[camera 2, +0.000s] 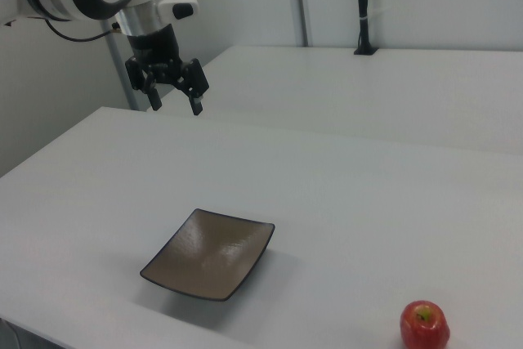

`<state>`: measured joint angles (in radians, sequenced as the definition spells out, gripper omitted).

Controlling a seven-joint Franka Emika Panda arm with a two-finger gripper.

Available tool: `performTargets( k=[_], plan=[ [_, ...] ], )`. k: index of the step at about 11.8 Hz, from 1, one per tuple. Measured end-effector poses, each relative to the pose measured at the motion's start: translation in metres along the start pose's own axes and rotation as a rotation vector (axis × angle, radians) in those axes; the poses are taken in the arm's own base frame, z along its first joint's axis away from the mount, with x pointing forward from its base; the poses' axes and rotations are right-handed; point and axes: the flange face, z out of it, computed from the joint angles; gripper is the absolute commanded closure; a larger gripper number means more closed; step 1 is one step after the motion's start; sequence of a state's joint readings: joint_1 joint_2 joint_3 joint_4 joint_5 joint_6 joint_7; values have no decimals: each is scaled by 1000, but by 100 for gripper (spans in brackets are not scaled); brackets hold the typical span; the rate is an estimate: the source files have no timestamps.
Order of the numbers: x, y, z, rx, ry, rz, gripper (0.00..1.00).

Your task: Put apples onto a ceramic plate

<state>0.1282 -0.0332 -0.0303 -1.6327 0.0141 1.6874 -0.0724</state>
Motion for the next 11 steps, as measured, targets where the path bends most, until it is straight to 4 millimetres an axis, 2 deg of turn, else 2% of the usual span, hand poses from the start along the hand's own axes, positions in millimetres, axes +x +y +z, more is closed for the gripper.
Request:
performTargets(
  k=[11],
  plan=[
    [-2,11,7,2,-15,30,0]
  ],
)
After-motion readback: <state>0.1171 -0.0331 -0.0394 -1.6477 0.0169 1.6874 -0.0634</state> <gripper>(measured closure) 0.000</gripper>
